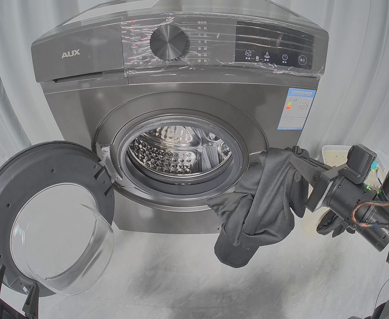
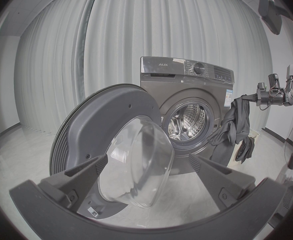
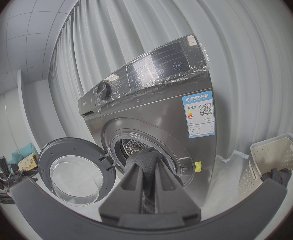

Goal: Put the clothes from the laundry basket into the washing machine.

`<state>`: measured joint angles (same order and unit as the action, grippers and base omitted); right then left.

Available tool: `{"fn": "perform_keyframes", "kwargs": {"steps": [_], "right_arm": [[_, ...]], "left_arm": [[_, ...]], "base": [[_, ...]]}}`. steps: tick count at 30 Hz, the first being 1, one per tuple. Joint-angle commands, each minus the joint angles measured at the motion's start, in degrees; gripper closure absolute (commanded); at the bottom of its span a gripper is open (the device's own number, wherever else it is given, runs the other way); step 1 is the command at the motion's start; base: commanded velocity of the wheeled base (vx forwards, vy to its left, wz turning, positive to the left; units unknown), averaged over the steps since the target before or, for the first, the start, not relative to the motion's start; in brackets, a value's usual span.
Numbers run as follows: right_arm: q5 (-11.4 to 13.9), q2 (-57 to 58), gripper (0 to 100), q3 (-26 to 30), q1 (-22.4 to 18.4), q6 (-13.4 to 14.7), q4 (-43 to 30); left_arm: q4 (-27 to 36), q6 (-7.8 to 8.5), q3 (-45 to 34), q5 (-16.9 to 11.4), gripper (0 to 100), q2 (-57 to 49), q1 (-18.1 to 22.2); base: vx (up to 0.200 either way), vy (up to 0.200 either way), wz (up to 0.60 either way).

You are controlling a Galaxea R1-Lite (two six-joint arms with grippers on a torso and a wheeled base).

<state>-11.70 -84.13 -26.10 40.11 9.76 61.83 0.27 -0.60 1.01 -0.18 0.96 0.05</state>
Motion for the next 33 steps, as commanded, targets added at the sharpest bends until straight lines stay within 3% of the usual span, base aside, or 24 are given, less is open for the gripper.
{"fn": "perform_keyframes", "kwargs": {"steps": [1, 6, 15, 29, 33], "right_arm": [[0.0, -0.1, 100, 0.0, 0.1, 0.0, 0.0], [0.0, -0.2, 100, 0.1, 0.1, 0.0, 0.0], [0.0, -0.2, 100, 0.3, 0.1, 0.0, 0.1], [0.5, -0.6, 100, 1.4, 1.6, 0.1, -0.4], [1.9, -1.7, 100, 1.7, 2.9, 0.3, -0.1]], "left_arm": [[0.0, -0.02, -0.8, 0.0, 0, -0.7, 0.0], [0.0, -0.02, -0.8, 0.0, 0, -0.7, 0.0], [0.0, -0.02, -0.8, 0.0, 0, -0.7, 0.0], [-0.1, 0.33, -0.8, 0.4, 0, -0.7, 0.1], [-0.1, 0.25, -0.8, 0.4, 0, -0.8, 0.2]], "base": [[0.000, 0.000, 0.00], [0.000, 0.000, 0.00], [0.000, 0.200, 0.00], [0.000, 0.000, 0.00], [0.000, 0.000, 0.00]]}}
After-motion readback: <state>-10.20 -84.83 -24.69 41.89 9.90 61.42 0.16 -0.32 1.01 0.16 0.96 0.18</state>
